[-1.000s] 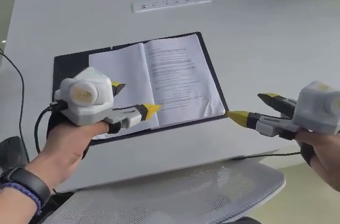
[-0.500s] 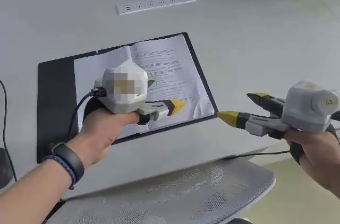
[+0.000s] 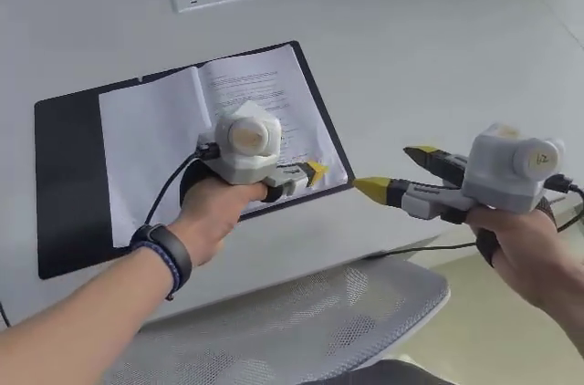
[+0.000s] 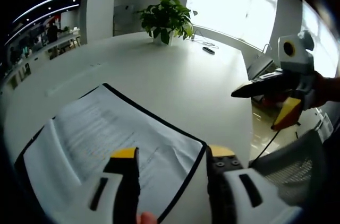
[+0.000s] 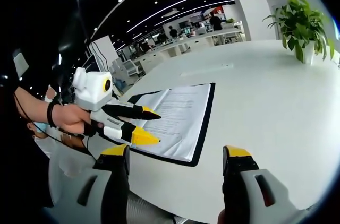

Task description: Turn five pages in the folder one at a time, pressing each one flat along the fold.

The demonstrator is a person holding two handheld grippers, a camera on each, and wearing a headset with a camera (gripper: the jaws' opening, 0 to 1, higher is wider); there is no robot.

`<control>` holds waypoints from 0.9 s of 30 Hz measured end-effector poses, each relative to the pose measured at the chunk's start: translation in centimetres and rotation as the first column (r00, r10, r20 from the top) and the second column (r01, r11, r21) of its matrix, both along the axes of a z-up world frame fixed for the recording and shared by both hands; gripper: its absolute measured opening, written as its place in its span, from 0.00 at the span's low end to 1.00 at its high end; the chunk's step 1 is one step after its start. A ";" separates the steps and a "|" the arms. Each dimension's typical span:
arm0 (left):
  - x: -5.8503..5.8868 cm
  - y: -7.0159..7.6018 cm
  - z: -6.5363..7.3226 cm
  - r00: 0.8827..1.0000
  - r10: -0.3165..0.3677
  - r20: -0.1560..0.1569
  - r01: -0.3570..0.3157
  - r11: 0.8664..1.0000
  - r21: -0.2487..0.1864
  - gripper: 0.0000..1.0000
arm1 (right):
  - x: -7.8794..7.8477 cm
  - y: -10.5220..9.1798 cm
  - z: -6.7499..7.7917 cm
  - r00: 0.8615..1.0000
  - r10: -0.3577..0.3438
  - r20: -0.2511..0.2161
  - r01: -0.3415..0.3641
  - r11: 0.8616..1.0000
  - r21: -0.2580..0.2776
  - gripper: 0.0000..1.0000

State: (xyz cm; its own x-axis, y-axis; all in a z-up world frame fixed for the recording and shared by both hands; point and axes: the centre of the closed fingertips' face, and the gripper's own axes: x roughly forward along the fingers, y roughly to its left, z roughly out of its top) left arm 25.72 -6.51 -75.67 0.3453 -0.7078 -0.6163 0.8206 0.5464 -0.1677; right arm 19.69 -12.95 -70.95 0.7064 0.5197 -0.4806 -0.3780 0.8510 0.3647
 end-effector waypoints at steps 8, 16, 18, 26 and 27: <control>-0.1 -1.4 -2.6 1.000 0.009 0.026 -0.010 1.000 0.029 0.40 | -0.2 -0.1 0.1 1.000 -0.015 -0.002 0.015 1.000 0.024 0.69; -0.6 -2.1 -4.7 0.998 -0.003 0.063 -0.001 0.997 0.072 0.32 | -0.3 -0.6 0.1 1.000 -0.029 -0.009 0.029 0.999 0.043 0.68; -0.5 -2.0 -4.7 0.992 -0.007 0.130 -0.002 0.997 0.071 0.32 | -0.4 -0.7 0.1 0.999 -0.030 -0.010 0.031 0.999 0.045 0.68; -0.2 -2.0 -5.2 0.987 0.009 0.161 -0.021 0.997 0.071 0.32 | -0.5 -1.1 -0.2 0.999 -0.045 -0.017 0.046 0.998 0.053 0.67; -0.2 -2.0 -5.3 0.987 0.012 0.163 -0.024 0.997 0.071 0.32 | -0.5 -1.2 -0.2 0.999 -0.048 -0.019 0.049 0.997 0.056 0.67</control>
